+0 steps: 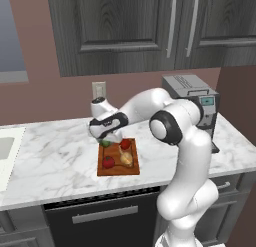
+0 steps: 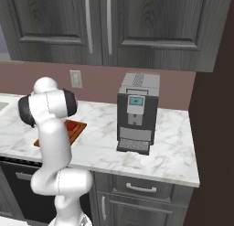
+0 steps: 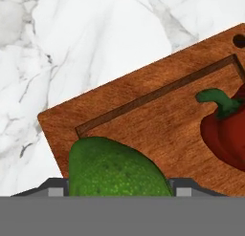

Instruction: Place the avocado, onion, tomato, and bell pepper on the cutting board.

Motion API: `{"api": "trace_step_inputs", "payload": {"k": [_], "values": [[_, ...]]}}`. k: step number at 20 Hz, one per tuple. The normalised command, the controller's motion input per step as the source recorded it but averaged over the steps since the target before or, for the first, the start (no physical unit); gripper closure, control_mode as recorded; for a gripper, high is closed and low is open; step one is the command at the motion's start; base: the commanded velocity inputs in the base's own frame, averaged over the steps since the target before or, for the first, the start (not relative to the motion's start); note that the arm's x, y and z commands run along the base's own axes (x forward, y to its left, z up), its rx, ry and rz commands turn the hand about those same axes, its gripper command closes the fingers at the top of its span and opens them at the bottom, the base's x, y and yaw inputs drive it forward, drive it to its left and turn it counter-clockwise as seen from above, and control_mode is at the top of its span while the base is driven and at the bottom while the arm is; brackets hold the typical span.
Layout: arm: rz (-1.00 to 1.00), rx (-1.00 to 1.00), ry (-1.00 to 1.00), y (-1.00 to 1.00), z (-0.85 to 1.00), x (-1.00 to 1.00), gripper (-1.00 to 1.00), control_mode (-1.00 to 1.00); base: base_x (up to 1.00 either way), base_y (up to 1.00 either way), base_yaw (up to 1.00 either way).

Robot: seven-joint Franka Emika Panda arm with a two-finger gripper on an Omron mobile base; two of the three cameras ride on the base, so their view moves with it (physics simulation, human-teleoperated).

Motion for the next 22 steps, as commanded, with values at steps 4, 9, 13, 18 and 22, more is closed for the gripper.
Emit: {"api": "trace_step_inputs", "payload": {"k": [4,9,13,18,22], "values": [[0.0,0.0,0.0,-0.02,0.0,-0.02,-1.0,-1.0,0.0,0.0,0.0],[0.0,0.0,0.0,-0.04,0.03,-0.03,-1.0,-1.0,0.0,0.0,0.0],[-0.02,0.01,0.0,-0.16,0.17,-0.13,-1.0,-1.0,0.0,0.0,0.0],[-0.05,0.0,0.0,-0.21,0.18,-0.2,-1.0,-1.0,0.0,0.0,0.0],[-0.06,0.0,0.01,-0.21,0.33,-0.27,-1.0,-1.0,0.0,0.0,0.0]]}}
